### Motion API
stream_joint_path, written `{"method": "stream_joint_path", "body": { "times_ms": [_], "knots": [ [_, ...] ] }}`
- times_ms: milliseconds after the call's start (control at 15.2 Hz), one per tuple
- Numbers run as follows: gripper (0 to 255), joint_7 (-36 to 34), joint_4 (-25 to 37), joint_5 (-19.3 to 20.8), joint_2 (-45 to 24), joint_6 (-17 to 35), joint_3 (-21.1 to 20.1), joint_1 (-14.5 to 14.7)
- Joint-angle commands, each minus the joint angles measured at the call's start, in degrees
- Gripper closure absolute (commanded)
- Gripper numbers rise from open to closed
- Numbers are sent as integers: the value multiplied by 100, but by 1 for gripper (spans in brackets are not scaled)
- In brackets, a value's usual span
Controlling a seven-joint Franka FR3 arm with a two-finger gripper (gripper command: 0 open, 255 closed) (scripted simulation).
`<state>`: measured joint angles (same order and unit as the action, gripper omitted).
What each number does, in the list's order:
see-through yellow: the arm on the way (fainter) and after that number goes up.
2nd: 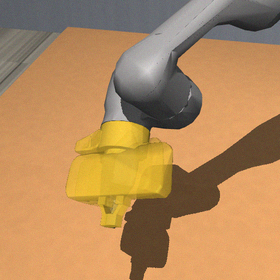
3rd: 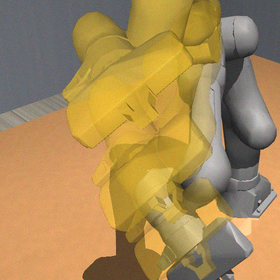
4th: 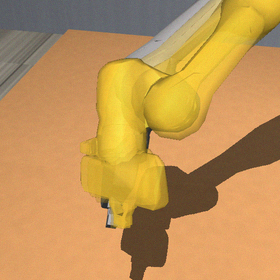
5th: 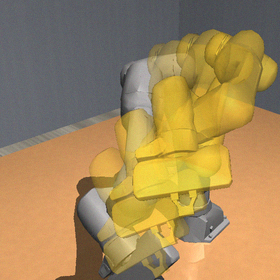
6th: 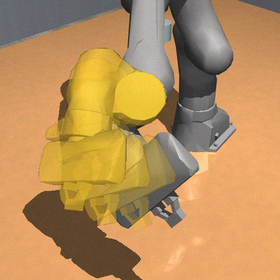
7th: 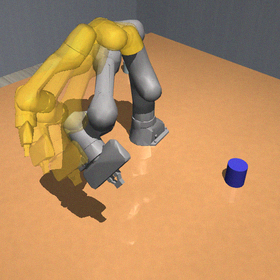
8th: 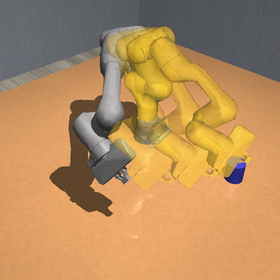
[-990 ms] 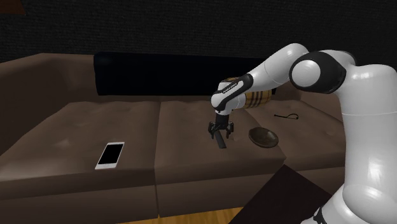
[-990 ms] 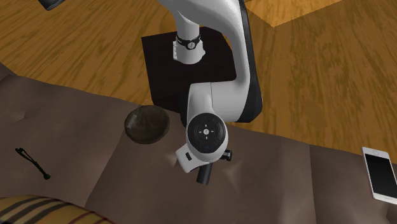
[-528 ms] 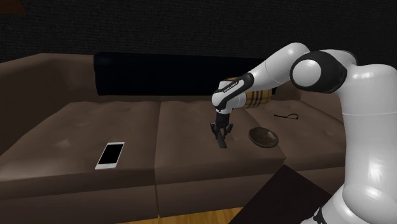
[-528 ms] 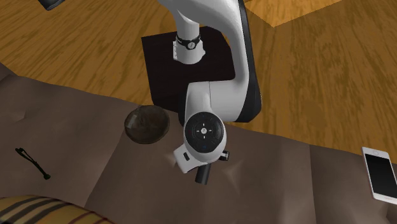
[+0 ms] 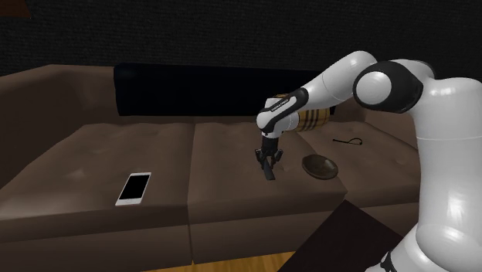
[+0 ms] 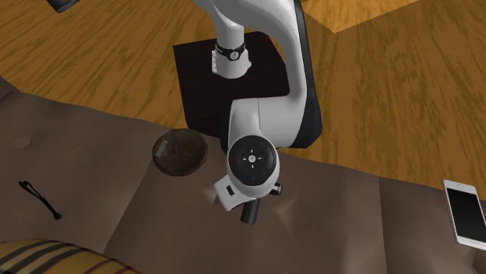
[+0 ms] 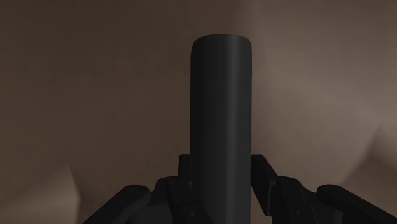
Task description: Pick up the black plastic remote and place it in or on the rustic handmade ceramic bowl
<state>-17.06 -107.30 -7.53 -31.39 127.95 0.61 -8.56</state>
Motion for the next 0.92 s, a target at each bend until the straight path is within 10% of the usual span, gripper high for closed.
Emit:
{"method": "stream_joint_path", "body": {
  "times_ms": [0,858],
  "knots": [
    [255,-6,-5,5,85,-96,-2,3],
    [255,-99,99,65,734,-846,25,12]
  ]
}}
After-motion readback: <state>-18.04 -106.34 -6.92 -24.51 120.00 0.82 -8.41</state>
